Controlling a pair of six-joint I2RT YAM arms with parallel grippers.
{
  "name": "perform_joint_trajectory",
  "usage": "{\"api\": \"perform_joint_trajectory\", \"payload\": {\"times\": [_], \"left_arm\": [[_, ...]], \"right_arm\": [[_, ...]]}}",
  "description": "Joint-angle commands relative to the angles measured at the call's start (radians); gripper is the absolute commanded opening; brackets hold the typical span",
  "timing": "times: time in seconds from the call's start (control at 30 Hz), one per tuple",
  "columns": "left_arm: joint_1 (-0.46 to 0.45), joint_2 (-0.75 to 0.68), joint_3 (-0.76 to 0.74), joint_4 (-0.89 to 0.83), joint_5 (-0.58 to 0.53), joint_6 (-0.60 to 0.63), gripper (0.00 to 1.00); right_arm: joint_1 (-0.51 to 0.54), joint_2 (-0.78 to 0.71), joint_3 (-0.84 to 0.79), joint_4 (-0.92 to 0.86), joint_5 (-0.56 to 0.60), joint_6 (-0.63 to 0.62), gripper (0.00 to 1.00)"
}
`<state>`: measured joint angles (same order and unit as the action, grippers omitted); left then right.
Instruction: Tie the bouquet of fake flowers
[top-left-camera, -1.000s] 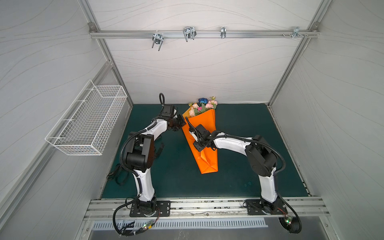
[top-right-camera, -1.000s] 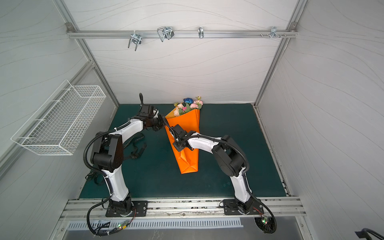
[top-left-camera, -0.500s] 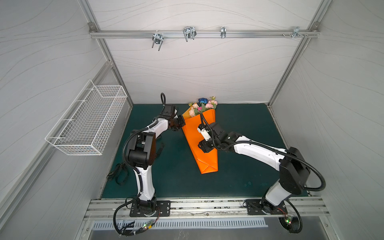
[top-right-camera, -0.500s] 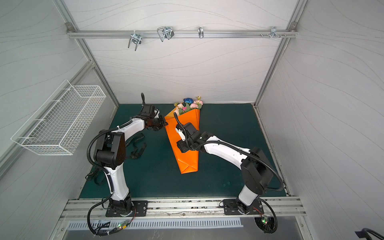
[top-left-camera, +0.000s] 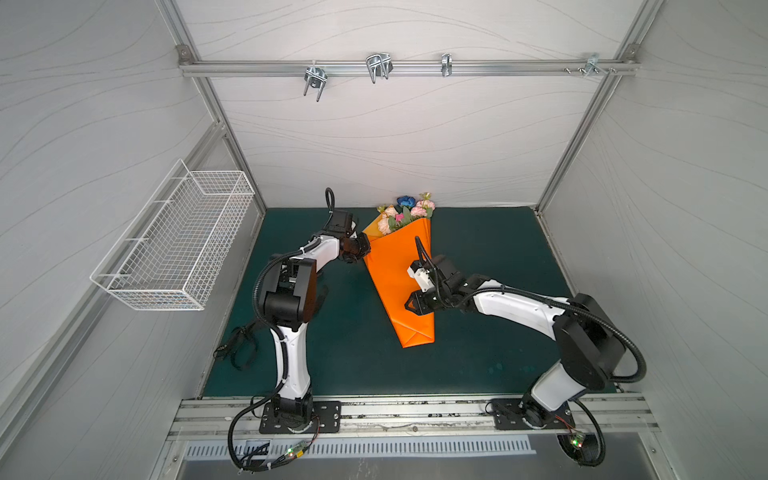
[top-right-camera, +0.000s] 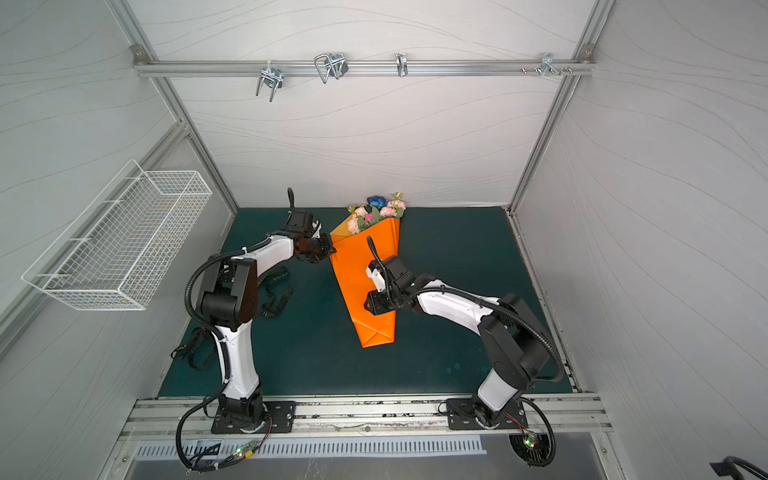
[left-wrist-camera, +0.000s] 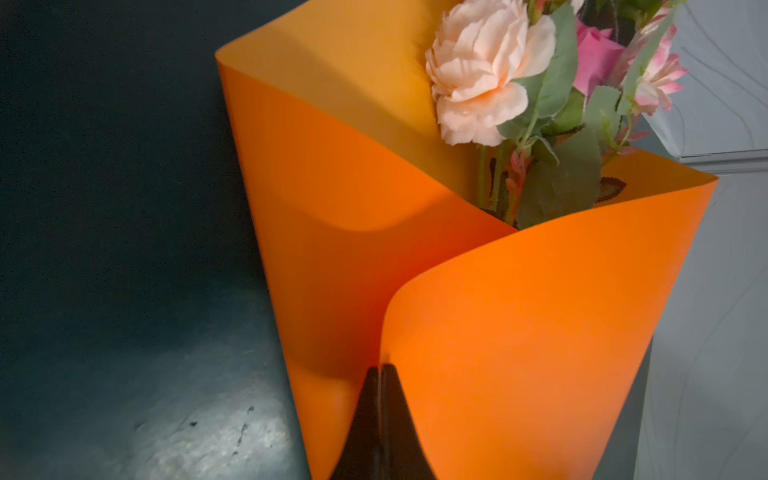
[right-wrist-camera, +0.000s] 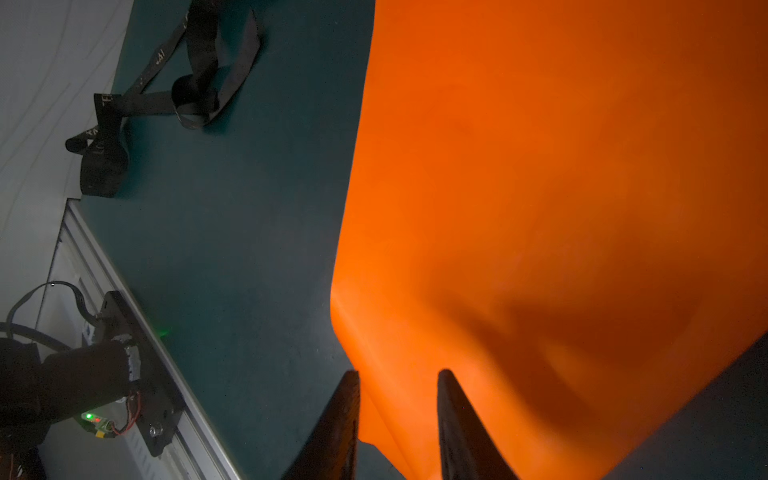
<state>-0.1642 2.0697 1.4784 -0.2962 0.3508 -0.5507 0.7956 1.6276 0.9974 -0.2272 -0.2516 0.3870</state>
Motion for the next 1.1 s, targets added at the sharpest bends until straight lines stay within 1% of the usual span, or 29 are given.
{"api": "perform_joint_trajectory", "payload": {"times": [0.0,0.27,0.5,0.53,0.57,0.63,0.67,0.73,0.77,0.8,0.93,1.0,1.03,1.07], "left_arm": [[0.005,0.015,0.037,-0.015,-0.051,0.022,0.0],[0.004,0.035,0.023,-0.002,-0.064,0.006,0.0],[0.004,0.055,0.029,-0.013,-0.101,-0.011,0.0],[0.004,0.053,0.031,-0.012,-0.102,-0.014,0.02],[0.005,0.052,0.03,-0.012,-0.103,-0.019,0.1],[0.004,0.041,0.029,-0.02,-0.102,-0.025,0.2],[0.004,0.028,0.025,-0.023,-0.104,-0.028,0.27],[0.005,-0.012,0.006,-0.022,-0.119,-0.035,0.43],[0.004,-0.04,-0.006,-0.025,-0.134,-0.036,0.49],[0.005,-0.07,-0.015,-0.038,-0.156,-0.037,0.51],[0.003,-0.205,-0.081,-0.077,-0.242,-0.051,0.53],[-0.006,-0.293,-0.16,-0.055,-0.231,-0.07,0.53],[-0.016,-0.331,-0.199,-0.041,-0.212,-0.08,0.51],[-0.033,-0.371,-0.247,-0.022,-0.181,-0.088,0.48]], "right_arm": [[0.006,0.03,-0.018,0.061,-0.071,0.05,0.31],[0.013,0.071,-0.066,0.104,-0.085,0.076,0.29],[0.014,0.067,-0.125,0.116,-0.058,0.086,0.29],[0.014,0.069,-0.129,0.12,-0.054,0.085,0.29],[0.014,0.072,-0.133,0.125,-0.054,0.087,0.29],[0.015,0.078,-0.138,0.132,-0.051,0.089,0.29],[0.015,0.081,-0.14,0.136,-0.05,0.092,0.29],[0.015,0.086,-0.142,0.143,-0.049,0.095,0.29],[0.015,0.089,-0.141,0.145,-0.046,0.096,0.29],[0.015,0.089,-0.143,0.149,-0.046,0.098,0.29],[0.016,0.089,-0.15,0.153,-0.043,0.102,0.29],[0.015,0.089,-0.156,0.158,-0.038,0.104,0.29],[0.014,0.09,-0.158,0.16,-0.038,0.106,0.29],[0.014,0.09,-0.161,0.163,-0.038,0.107,0.29]]}}
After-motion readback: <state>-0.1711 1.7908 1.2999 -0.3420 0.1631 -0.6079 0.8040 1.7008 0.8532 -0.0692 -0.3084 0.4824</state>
